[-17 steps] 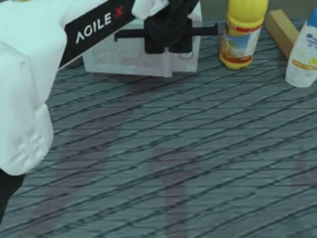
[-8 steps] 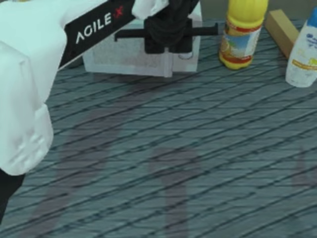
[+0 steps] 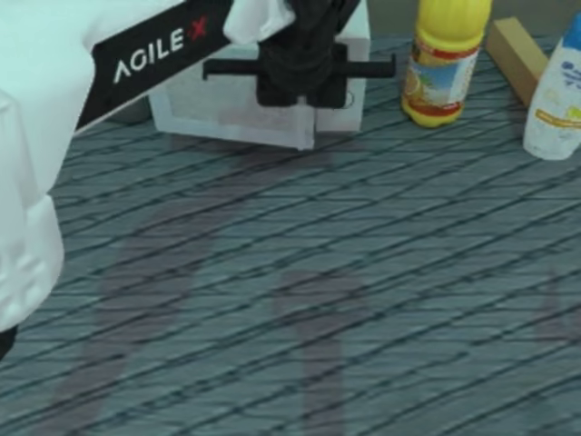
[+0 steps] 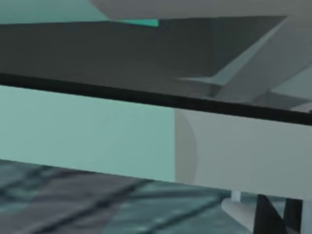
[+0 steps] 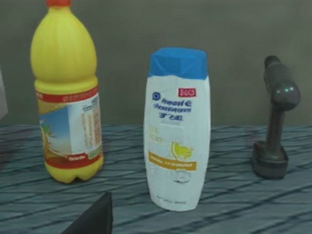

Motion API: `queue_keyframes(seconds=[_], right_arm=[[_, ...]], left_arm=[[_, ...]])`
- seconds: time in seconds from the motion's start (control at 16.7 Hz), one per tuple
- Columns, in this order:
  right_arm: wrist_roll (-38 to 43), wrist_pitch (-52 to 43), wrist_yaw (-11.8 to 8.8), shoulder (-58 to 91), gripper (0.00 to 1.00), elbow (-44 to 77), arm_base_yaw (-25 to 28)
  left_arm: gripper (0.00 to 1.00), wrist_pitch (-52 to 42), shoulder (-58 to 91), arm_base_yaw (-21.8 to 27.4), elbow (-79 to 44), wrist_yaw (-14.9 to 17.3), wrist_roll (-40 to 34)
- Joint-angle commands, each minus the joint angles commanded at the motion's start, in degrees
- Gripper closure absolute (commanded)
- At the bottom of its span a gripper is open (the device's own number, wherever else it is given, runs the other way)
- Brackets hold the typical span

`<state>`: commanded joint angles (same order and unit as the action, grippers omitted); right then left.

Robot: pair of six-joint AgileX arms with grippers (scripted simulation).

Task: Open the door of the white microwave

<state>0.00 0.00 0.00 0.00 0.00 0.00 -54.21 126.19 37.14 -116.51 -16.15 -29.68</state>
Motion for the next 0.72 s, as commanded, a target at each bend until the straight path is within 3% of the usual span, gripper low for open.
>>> queue_keyframes(seconds=[0.72], right_arm=[[0.0,0.0,0.0,0.0,0.0,0.0,0.0]], left_arm=[[1.0,0.9,-1.0,-0.1,1.6,0.4,0.9]])
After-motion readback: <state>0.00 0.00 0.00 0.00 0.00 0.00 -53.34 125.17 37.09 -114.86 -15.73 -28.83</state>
